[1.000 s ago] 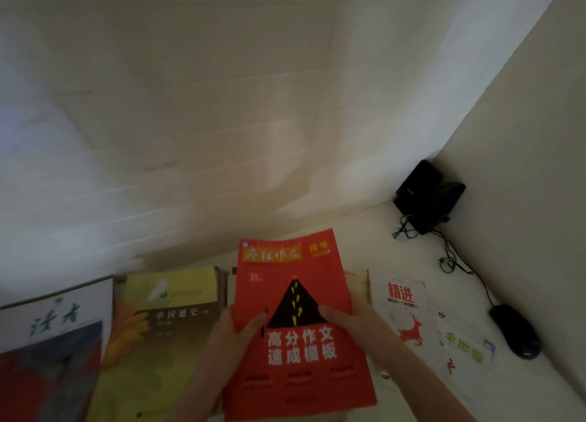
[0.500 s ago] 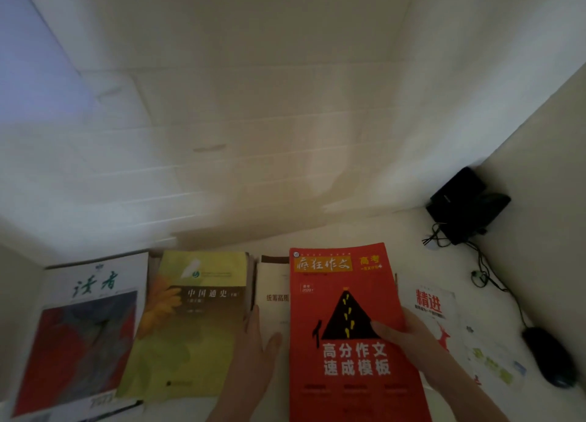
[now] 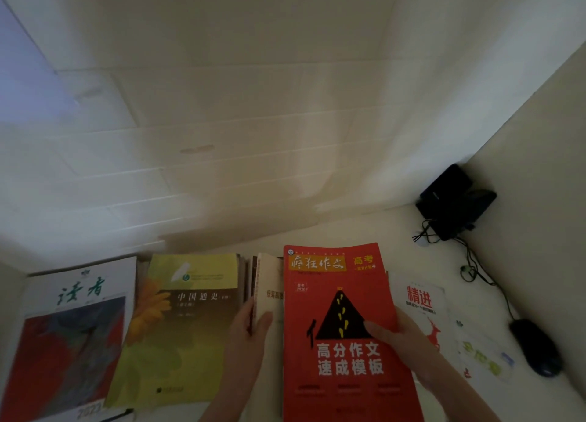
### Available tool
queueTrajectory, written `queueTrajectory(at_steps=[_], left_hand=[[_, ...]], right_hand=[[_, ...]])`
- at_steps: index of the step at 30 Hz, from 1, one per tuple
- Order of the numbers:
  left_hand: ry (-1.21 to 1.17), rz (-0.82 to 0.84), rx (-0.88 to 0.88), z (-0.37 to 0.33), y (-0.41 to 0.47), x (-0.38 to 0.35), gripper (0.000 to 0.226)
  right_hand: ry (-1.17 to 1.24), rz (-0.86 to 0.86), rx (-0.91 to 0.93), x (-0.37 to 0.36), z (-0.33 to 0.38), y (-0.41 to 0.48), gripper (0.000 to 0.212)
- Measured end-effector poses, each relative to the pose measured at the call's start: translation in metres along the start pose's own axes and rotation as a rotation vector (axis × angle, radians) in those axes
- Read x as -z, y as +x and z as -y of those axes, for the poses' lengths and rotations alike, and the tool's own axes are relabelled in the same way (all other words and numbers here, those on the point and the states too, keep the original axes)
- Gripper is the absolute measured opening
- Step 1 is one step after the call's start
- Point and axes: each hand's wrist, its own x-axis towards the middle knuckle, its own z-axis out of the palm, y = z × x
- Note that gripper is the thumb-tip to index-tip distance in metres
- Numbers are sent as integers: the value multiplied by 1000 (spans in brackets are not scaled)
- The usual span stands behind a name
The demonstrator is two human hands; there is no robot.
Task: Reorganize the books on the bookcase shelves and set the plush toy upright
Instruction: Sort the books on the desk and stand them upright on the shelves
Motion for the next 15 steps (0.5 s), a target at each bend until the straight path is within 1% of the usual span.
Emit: queueTrajectory(at_steps=[2,5,7,8,9,11,12,15], left_hand=[[-19,-32,-44,-11,-5,8,31],[45,-186,-142,-43,-5,37,28],[95,-274,-226,-69,-7,64,19],[102,-300,-267,-80,-7,76,17],[111,-321,-300,-91,-7,85,21],[113,-348,-343,-102,-4,98,30],[101,-349,-348,-103,-2,102,31],[19,-318,-311,-103,-2,102,21]], right_hand=[[-12,5,2,-4,-2,0,34],[-75,-1,20,-11,-4,1,38],[-189,-27,67,-19,-3,5,37],[-263,-37,82,-23,-3,8,37],[-323,-45,86,-28,-2,11,38],[-392,-37,85,-34,2,16,39],[-415,-33,84,-35,3,18,40],[-397,-30,67,-33,4,23,41]])
